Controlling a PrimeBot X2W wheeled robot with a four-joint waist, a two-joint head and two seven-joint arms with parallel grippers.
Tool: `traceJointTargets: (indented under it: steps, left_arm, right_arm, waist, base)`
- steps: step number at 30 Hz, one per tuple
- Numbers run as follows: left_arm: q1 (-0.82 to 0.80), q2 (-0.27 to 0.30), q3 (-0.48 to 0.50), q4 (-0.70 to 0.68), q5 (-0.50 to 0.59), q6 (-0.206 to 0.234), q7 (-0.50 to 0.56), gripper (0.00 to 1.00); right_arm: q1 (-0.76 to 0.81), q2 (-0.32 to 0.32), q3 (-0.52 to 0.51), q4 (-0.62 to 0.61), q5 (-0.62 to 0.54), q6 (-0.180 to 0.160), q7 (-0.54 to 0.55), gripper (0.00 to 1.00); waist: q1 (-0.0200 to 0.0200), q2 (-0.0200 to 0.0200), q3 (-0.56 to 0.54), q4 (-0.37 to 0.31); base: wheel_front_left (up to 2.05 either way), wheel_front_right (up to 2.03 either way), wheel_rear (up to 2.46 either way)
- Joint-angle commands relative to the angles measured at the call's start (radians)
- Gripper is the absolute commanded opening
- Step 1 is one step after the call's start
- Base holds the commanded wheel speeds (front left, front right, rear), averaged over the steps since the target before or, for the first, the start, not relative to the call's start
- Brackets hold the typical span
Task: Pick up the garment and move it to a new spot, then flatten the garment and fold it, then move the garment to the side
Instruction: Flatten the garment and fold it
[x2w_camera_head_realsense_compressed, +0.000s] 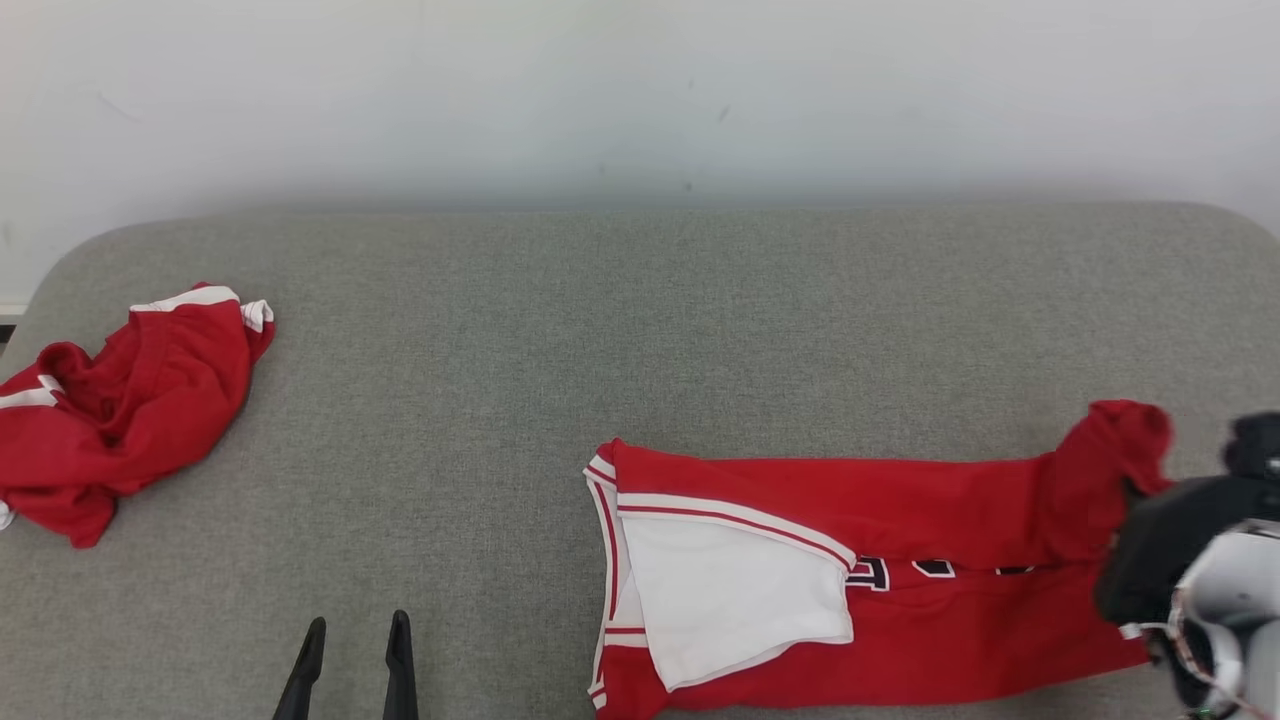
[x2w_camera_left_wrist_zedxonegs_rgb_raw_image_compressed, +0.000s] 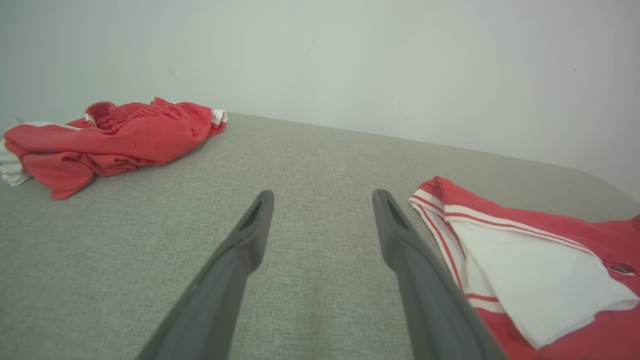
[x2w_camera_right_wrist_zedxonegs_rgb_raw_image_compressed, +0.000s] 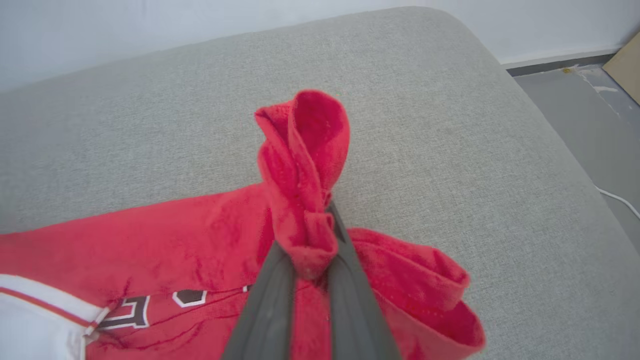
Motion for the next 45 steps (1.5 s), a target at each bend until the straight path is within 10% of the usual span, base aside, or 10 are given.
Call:
traceJointTargets:
  steps: [1,18,43,44,45]
  left_arm:
    - [0.013,-0.002,-0.001,0.004,-0.004,0.003,-0.003,1.00]
    - [-0.013,-0.002,-0.013,0.017,-0.023,0.003,-0.003,1.00]
    - [-0.014,-0.001,-0.021,0.011,-0.033,0.015,-0.003,1.00]
    - [-0.013,-0.001,-0.022,0.010,-0.033,0.014,-0.003,1.00]
    - [-0.012,-0.001,-0.022,0.009,-0.032,0.014,-0.003,1.00]
  right_arm:
    - [0.017,0.007,0.036,-0.017,0.010,-0.003,0.007,0.00]
    - [-0.071,0.024,0.561,0.101,0.142,-0.003,0.002,0.00]
    - [-0.207,0.025,0.784,0.425,0.279,-0.003,-0.171,0.00]
    - [-0.210,0.025,0.791,0.435,0.284,-0.003,-0.174,0.04]
    - [-0.214,0.025,0.798,0.441,0.291,-0.003,-0.184,0.42]
  waist:
    - [0.0000,-0.0002,-0.002,0.000]
    - [0.0000,-0.0002,0.013,0.045]
    - [0.0000,-0.0002,0.015,0.062]
    - [0.0000,-0.0002,0.014,0.061]
    - [0.0000,-0.0002,0.013,0.061]
  base:
    - [0.00,0.00,0.00]
    - [0.00,0.00,0.00]
    - [0.00,0.00,0.00]
    - [0.00,0.00,0.00]
    - [0.00,0.00,0.00]
